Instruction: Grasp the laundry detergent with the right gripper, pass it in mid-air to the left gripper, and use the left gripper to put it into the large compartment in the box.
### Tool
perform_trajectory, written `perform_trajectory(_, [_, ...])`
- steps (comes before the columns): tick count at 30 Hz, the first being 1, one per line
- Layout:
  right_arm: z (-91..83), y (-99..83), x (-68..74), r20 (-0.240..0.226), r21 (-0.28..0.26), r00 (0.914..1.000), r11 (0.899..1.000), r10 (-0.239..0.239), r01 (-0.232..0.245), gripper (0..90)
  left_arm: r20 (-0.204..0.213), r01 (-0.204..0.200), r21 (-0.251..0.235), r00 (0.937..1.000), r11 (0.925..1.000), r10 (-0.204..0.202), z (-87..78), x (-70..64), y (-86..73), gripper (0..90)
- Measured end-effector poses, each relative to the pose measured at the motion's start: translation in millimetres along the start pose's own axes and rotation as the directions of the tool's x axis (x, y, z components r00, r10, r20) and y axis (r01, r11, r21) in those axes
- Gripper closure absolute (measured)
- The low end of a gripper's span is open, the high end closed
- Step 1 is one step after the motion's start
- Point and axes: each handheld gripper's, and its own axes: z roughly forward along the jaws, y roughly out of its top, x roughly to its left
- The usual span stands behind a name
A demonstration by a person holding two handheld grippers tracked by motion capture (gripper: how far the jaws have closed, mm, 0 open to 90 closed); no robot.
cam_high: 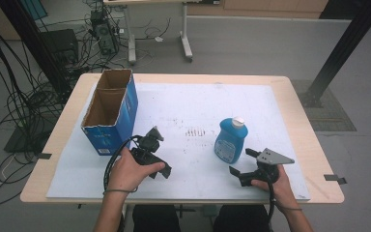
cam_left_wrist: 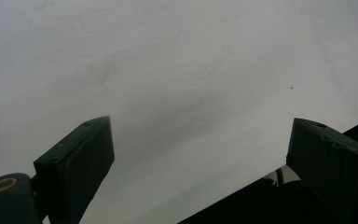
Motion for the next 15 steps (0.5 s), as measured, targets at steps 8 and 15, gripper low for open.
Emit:
perform_trajectory(8, [6.8, 2.7, 1.4, 0.001, -0.003, 0.9999, 1.0, -0.013, 0.013, 2.9, -0.002, 0.001, 0.002, 1.0, 1.0, -0.001, 1.0, 0.0, 0.4, 8.1])
perform_trajectory(15, [11.8, 4.6, 1.5, 0.003, -0.011, 0.9998, 1.0, -0.022, 0.022, 3.0, -0.005, 0.001, 0.005, 1.0, 1.0, -0.001, 1.2, 1.1, 0.2, 8.0])
